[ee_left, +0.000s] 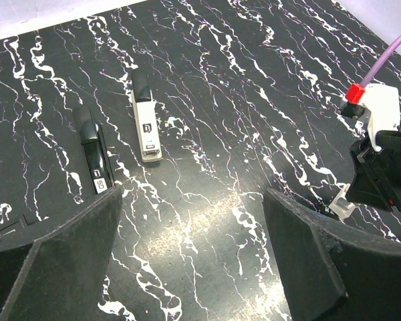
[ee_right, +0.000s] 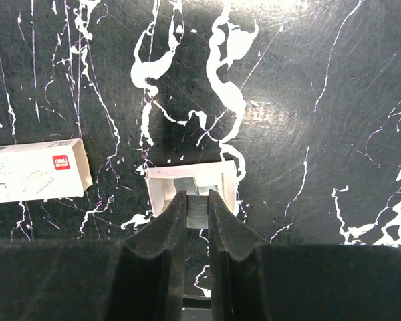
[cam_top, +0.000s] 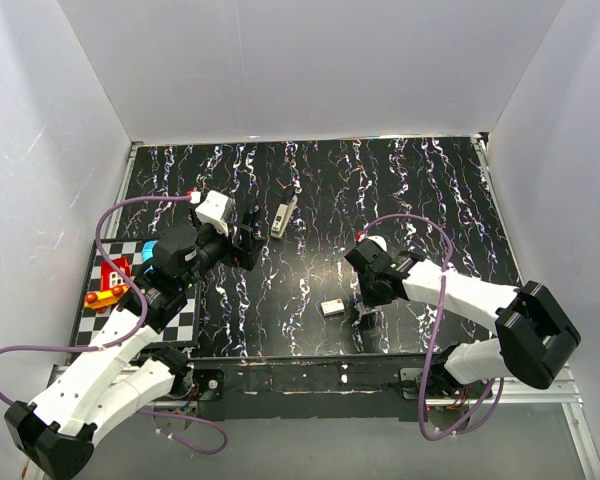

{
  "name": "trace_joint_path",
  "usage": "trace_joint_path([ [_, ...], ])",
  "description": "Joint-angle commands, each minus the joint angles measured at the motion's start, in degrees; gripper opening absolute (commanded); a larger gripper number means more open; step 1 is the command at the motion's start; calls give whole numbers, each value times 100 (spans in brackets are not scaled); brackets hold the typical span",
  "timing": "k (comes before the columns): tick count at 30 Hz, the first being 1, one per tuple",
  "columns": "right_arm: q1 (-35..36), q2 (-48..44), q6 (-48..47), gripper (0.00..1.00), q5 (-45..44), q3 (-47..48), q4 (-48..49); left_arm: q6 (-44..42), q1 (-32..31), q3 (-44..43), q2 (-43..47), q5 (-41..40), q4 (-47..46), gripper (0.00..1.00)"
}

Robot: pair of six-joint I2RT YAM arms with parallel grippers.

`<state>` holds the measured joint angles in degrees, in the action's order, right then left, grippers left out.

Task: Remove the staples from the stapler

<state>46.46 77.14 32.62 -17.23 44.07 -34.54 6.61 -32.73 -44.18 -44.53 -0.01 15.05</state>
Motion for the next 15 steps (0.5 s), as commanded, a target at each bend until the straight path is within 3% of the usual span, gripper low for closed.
trace_joint_path([
  [1, -23, -77, 51, 11, -166, 154, 0, -20, 12, -20, 24, 1, 24, 87],
  [15, -31, 266, -1, 11, -140, 242, 246, -28, 12, -29, 24, 1, 33, 87],
])
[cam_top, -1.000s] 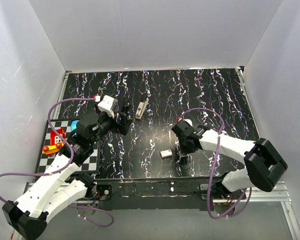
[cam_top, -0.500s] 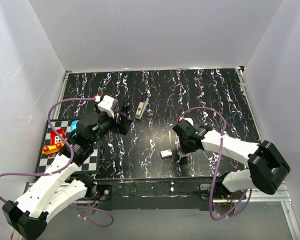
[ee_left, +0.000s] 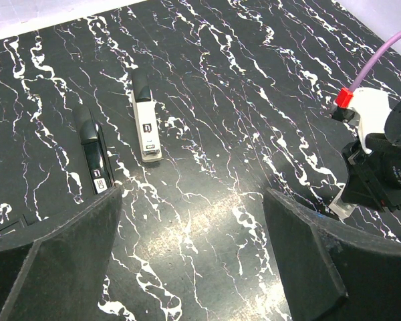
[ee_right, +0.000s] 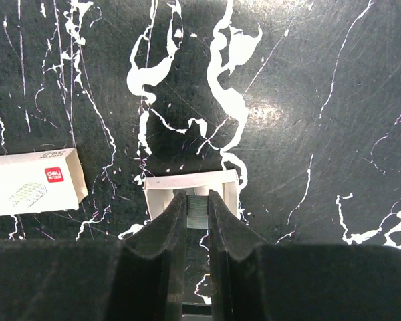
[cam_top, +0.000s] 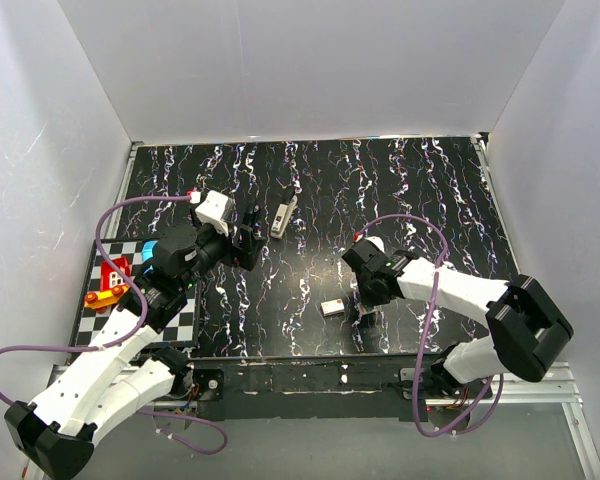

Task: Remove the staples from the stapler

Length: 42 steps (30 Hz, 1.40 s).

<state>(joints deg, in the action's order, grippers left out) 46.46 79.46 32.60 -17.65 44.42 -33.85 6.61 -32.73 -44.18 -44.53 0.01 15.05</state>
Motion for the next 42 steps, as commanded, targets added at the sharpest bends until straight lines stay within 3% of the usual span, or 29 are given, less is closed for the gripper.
trace_joint_path([
  [1, -31, 26, -17, 11, -98, 207, 177, -28, 12, -29, 24, -1, 42, 87],
  [13, -31, 87, -25, 13, -125, 207, 229, -37, 12, -29, 32, -1, 42, 87],
  [26, -31, 52, -34, 34, -142, 233, 177, -28, 12, -29, 15, -1, 33, 87],
  [33, -31, -229, -8, 36, -160, 312, -43, -19, 12, -29, -20, -1, 24, 87],
  [38, -31, -659, -43, 38, -247, 391, -280, -20, 12, -38, -64, 236, 24, 87],
  [42, -40, -906, -113, 40, -371, 435, -526, -98, 12, -55, -195, 876, 33, 86],
])
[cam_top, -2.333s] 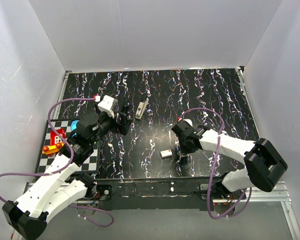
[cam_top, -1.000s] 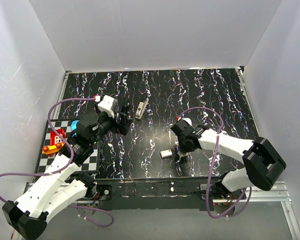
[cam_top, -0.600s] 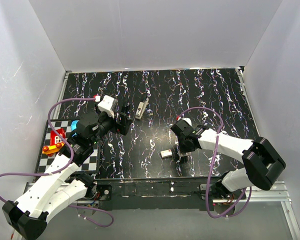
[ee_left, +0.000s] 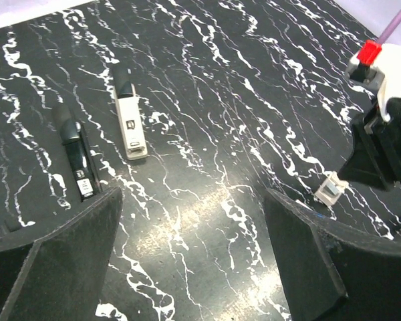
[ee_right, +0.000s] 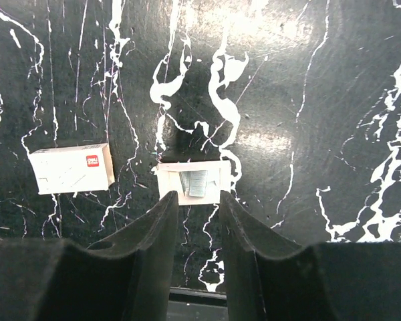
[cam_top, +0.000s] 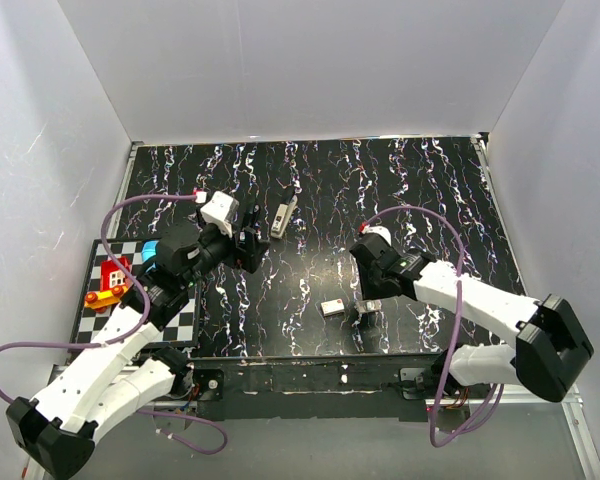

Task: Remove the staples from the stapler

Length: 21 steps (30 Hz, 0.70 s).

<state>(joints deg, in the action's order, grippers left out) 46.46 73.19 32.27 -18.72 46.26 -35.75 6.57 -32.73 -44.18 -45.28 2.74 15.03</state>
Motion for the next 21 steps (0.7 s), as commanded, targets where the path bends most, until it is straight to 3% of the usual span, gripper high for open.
trace_joint_path([
  [1, -40, -331, -89, 40, -298, 252, -380, -94, 12, -55, -165, 735, 44, 84],
  [6, -137, -630, -151, 42, -352, 112, -477, -7, -31, -169, -508, 1193, 202, 77],
  [13, -348, -815, -230, 42, -1, -231, -372, 300, -760, -521, -1061, 377, 843, 68],
  [18, -479, -762, -300, 41, 255, -451, -117, 968, -884, -346, -1273, 403, 844, 52],
  [21, -611, -754, -353, 39, 413, -600, 59, 1153, -954, -214, -1457, 490, 774, 37],
])
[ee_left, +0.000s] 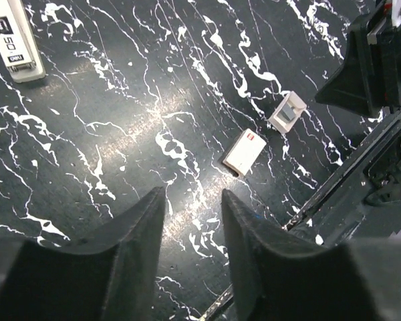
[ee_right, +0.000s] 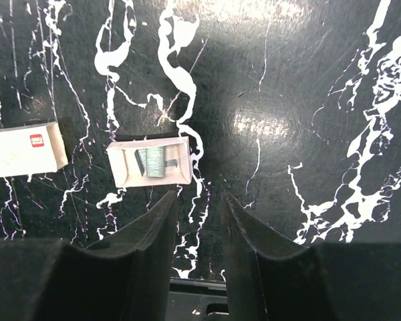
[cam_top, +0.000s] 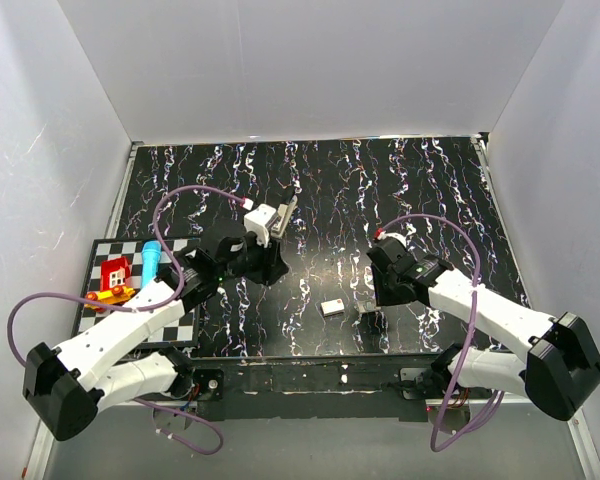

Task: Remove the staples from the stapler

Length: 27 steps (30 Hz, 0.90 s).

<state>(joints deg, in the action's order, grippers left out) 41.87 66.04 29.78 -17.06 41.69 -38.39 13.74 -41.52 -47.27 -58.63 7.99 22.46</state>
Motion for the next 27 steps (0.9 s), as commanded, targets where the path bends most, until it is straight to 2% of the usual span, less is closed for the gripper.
trace_joint_path([
  [1, -213, -47, -130, 39, 290, -196, 402, 472, -102, 103, -235, -26, 39, 30],
  [4, -398, 40, -227, 37, 536, -284, 613, 595, -172, 104, -561, 36, 13, 12],
  [7, -460, 145, -262, 35, 642, -302, 754, 674, -304, 77, -912, 10, -75, 0],
  [17, -469, 409, -324, 31, 818, -258, 965, 885, -471, 191, -1906, 159, -584, 0],
  [27, -478, 638, -306, 30, 748, -135, 842, 929, -638, 51, -2477, 238, -804, 0],
])
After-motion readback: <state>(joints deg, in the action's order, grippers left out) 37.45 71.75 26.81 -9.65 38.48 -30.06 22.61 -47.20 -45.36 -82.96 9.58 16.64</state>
